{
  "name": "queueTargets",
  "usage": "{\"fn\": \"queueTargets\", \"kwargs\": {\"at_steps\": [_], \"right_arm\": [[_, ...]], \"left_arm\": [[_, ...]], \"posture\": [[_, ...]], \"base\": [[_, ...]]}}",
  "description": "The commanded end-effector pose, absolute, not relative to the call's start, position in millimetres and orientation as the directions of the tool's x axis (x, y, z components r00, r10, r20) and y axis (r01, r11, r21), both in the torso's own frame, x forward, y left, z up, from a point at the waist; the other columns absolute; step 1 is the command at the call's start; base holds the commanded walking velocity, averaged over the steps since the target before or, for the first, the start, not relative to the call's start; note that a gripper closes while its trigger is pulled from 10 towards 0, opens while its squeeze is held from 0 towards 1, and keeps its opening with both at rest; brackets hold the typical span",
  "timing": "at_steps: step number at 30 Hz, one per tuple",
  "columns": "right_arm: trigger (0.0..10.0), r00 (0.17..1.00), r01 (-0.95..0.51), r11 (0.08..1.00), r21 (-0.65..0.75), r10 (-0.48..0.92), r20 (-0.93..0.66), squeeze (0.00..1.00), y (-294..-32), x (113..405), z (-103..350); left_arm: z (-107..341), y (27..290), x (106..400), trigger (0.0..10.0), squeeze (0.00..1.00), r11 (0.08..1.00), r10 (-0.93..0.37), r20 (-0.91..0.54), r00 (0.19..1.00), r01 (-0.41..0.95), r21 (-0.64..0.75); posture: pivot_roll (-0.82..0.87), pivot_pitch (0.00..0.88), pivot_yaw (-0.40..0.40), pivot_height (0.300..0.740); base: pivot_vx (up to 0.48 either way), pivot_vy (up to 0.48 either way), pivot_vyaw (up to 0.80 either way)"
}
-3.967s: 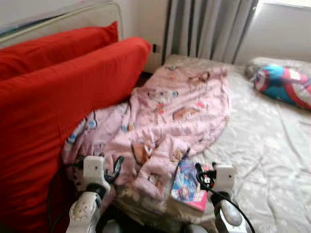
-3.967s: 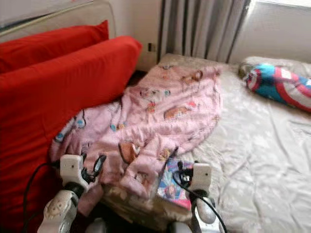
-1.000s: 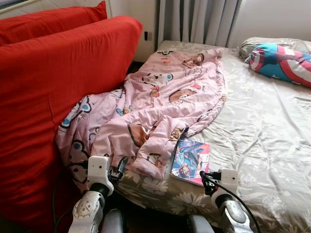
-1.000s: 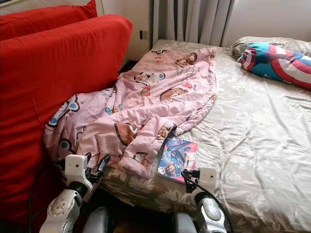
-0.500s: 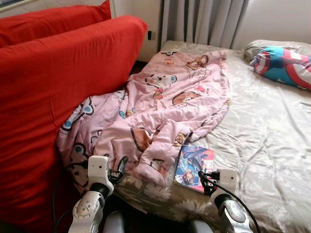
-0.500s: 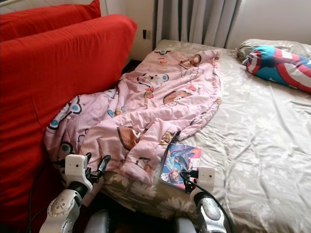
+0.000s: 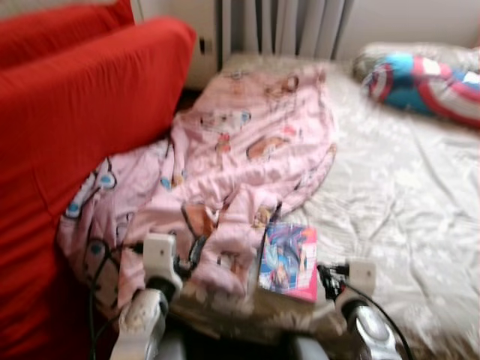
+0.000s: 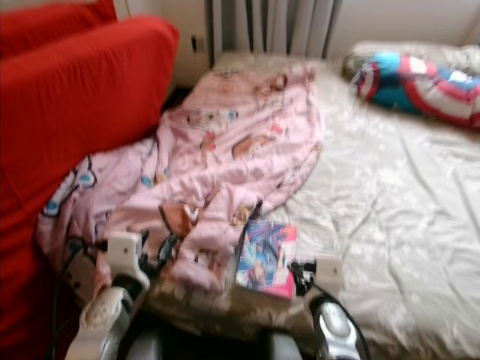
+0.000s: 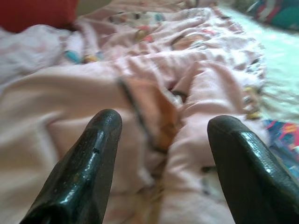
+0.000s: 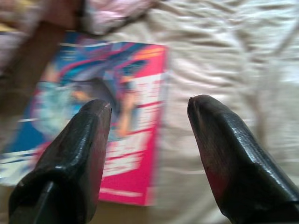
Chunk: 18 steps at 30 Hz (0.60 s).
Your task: Clean up the room
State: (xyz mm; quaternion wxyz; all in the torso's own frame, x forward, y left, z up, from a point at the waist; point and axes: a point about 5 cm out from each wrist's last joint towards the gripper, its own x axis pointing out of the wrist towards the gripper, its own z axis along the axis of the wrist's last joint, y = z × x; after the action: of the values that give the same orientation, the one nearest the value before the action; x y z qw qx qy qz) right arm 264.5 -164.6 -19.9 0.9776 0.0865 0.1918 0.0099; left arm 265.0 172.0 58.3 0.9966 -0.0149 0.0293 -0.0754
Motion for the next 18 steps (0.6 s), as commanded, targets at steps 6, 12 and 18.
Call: {"fn": "queueTargets", "kwargs": {"at_steps": [6, 12, 18], "right_arm": [[10.0, 0.943, 0.026, 0.985, 0.172, 0.033, -0.33, 0.0, -166.7, 280.6, -6.0], [10.0, 0.957, 0.007, 0.987, 0.16, 0.039, -0.286, 0.0, -161.4, 293.0, 6.0], [10.0, 0.97, -0.014, 0.992, 0.124, 0.043, -0.24, 0.0, -152.0, 300.9, 16.1]], "left_arm": [[56.8, 169.2, 265.5, 10.0, 0.0, 0.985, -0.169, -0.068, 0.983, 0.167, -0.035], [67.1, 170.4, 279.0, 10.0, 0.0, 0.983, -0.182, -0.041, 0.982, 0.182, -0.018], [70.5, 168.6, 282.3, 10.0, 0.0, 0.982, -0.189, -0.03, 0.981, 0.189, -0.017]], "posture": [[-0.01, 0.089, -0.022, 0.601], [-0.01, 0.107, -0.011, 0.601], [-0.01, 0.114, -0.005, 0.591]], "base": [[0.0, 0.0, 0.0], [0.0, 0.0, 0.0], [0.0, 0.0, 0.0]]}}
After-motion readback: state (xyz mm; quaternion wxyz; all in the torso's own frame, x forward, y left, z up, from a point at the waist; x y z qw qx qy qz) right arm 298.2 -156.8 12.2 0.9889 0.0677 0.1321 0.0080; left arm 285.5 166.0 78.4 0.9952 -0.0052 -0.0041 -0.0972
